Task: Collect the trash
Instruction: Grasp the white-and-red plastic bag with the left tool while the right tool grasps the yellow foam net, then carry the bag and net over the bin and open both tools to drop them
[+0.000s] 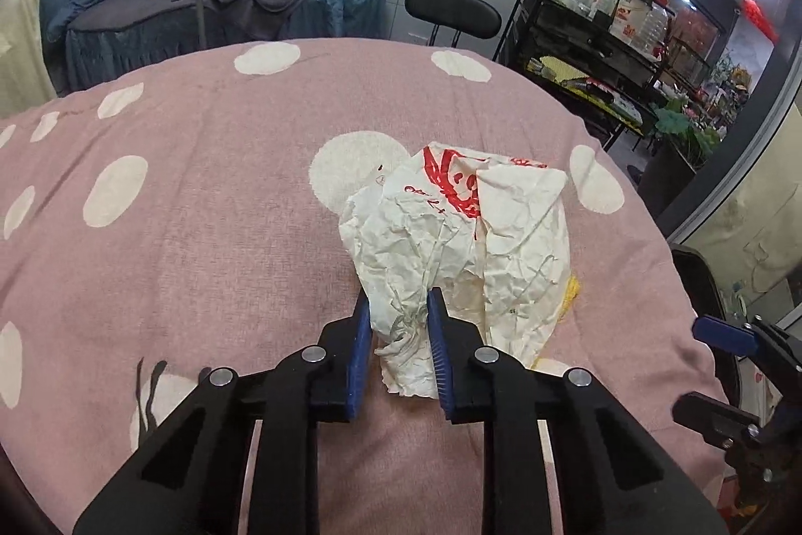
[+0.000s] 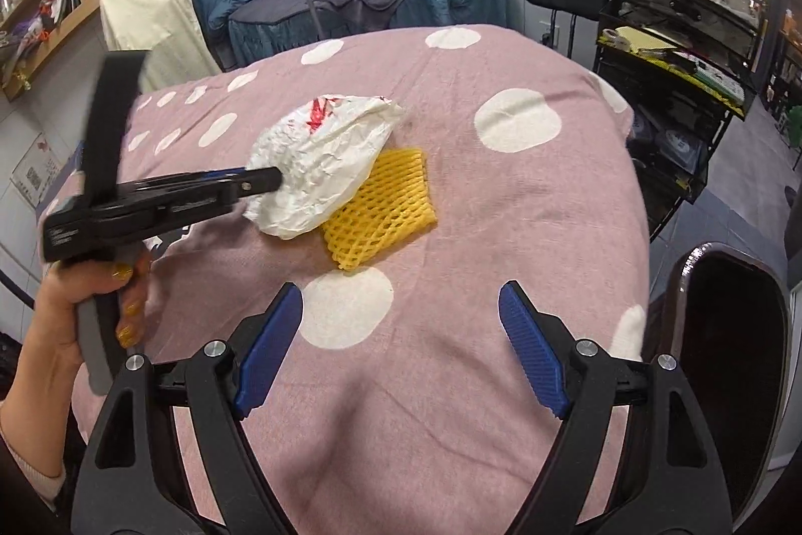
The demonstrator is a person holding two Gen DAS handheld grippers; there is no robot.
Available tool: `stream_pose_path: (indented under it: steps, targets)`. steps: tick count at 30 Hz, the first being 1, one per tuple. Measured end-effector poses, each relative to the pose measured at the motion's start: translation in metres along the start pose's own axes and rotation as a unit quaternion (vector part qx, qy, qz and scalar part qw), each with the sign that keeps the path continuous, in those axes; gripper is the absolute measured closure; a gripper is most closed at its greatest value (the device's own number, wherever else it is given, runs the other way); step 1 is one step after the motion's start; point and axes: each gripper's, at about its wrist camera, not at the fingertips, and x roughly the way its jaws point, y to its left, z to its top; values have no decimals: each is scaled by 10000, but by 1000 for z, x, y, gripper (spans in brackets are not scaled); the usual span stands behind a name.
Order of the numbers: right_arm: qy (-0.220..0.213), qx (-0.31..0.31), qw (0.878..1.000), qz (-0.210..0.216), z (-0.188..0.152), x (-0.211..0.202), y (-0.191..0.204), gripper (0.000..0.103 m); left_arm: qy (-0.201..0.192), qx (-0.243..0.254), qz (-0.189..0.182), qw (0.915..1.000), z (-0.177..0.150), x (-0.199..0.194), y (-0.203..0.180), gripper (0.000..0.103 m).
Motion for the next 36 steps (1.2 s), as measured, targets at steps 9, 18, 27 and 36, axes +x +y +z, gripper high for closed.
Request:
stream_pose_path:
  steps: [9,18,27,36]
  targets:
    - [689,-337,9969,-179,37,65,14,23,-753,-419,74,9962,-18,-73,16,84]
    - [1194,-880,9875,-532,50,113,39,23,-989,-490,350,9933,-45,-104,13,84]
    - [1237,-792,9877,-544,55,121,37,59,-1014,-453,429,9929,-61,-108,4,84]
    - [1120,-788,9896,-433,44,110,43,83,-1079,-494,451,9919,-75,-115,-4,84]
